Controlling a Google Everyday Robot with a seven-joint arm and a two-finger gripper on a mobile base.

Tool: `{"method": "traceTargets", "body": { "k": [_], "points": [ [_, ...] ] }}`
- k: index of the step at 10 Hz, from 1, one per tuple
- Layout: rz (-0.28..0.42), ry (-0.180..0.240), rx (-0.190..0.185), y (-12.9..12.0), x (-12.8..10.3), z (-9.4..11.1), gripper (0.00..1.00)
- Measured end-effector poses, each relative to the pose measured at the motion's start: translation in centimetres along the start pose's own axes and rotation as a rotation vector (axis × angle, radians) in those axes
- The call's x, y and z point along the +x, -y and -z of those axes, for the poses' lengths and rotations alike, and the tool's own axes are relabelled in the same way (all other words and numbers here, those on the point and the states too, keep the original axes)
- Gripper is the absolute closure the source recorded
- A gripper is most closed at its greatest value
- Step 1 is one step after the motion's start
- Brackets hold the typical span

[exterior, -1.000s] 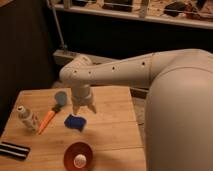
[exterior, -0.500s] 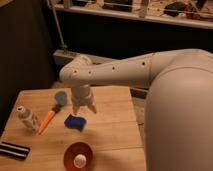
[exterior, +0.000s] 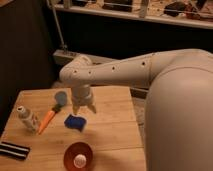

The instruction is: Push the ceramic bowl across the table

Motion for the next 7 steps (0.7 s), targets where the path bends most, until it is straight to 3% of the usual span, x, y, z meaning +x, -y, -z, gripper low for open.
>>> {"method": "traceTargets", "body": {
  "k": [6, 7],
  "points": [
    [0.005, -0.001, 0.003, -0.1, 0.0, -0.2, 0.35],
    [0.058, 0.008, 0.016, -1.1, 0.0, -0.6, 0.35]
  ]
}}
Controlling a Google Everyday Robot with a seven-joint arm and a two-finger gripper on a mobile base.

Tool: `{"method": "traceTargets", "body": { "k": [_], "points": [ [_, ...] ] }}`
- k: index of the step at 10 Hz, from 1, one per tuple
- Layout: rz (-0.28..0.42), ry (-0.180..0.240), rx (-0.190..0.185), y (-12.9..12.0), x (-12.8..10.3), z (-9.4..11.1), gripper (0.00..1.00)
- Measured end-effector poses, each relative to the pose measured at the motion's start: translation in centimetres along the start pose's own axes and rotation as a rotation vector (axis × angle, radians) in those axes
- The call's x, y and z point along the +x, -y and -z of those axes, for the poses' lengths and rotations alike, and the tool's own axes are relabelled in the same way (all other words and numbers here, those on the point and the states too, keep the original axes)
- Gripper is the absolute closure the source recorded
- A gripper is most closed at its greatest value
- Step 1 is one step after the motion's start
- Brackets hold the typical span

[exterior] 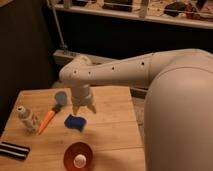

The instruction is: Push the ceramic bowl across the table

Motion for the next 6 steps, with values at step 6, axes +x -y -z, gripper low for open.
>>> {"method": "traceTargets", "body": {
  "k": [6],
  "points": [
    [0.567, -0.085, 0.123, -9.6, 5.4, -6.1, 0.35]
  ]
}}
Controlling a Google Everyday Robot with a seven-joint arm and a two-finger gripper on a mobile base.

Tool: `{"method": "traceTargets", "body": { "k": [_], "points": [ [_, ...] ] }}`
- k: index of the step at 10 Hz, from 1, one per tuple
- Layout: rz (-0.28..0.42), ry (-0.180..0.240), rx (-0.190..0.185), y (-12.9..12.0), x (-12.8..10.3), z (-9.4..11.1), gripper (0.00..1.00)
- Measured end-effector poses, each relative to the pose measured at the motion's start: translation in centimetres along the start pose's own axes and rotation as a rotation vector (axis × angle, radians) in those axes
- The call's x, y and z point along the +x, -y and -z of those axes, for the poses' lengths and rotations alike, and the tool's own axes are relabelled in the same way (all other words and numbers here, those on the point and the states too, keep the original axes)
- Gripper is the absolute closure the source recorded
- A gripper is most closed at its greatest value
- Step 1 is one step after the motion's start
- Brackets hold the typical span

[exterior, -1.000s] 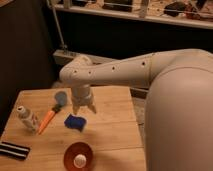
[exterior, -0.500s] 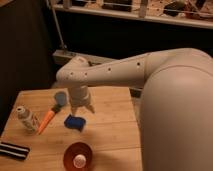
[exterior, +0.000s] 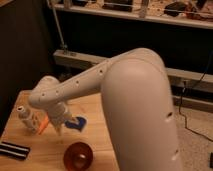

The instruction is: Push the ceramic bowl across the table

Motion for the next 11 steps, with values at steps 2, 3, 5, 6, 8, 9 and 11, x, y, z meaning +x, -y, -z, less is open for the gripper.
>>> {"method": "traceTargets", "body": {
  "k": [2, 3, 5, 6, 8, 9, 11],
  "points": [
    [0.119, -0.015, 0.052, -1.5, -0.4, -0.6, 0.35],
    [0.154, -0.017, 0.062, -2.1, -0.6, -0.8, 0.35],
    [0.211, -0.027, 0.054, -3.3, -0.9, -1.1, 0.35],
    [0.219, -0.036, 0.034, -3.6, -0.8, -1.2, 0.35],
    [0.236, -0.067, -0.005, -3.9, -0.2, -1.5, 0.35],
    [0.239, -0.089, -0.016, -3.6, 0.2, -1.7, 0.35],
    [0.232, -0.12, -0.02, -2.9, 0.9, -2.0, 0.35]
  ]
}}
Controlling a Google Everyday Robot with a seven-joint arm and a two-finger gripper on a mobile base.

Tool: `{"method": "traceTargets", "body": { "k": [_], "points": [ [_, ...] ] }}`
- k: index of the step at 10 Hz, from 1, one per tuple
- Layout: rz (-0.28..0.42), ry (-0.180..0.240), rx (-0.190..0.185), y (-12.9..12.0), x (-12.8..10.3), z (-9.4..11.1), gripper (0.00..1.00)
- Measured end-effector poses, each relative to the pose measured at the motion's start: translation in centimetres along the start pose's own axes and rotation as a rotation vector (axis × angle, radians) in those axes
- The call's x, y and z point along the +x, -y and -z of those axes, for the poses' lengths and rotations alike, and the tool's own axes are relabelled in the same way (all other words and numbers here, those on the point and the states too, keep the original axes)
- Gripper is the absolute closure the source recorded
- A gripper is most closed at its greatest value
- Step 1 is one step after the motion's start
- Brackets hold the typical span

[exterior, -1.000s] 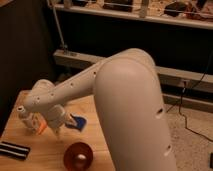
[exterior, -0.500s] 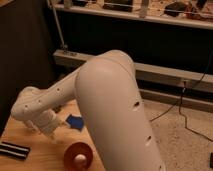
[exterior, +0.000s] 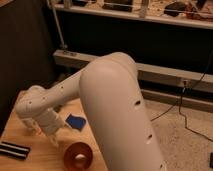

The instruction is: Push the ceramic bowl across the table

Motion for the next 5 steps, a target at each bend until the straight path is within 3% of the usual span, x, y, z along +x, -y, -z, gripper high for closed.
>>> {"method": "traceTargets", "body": {
  "k": [5],
  "points": [
    [-0.093, -0.047, -0.005, 2.1, 2.7, -0.8, 0.35]
  ]
}}
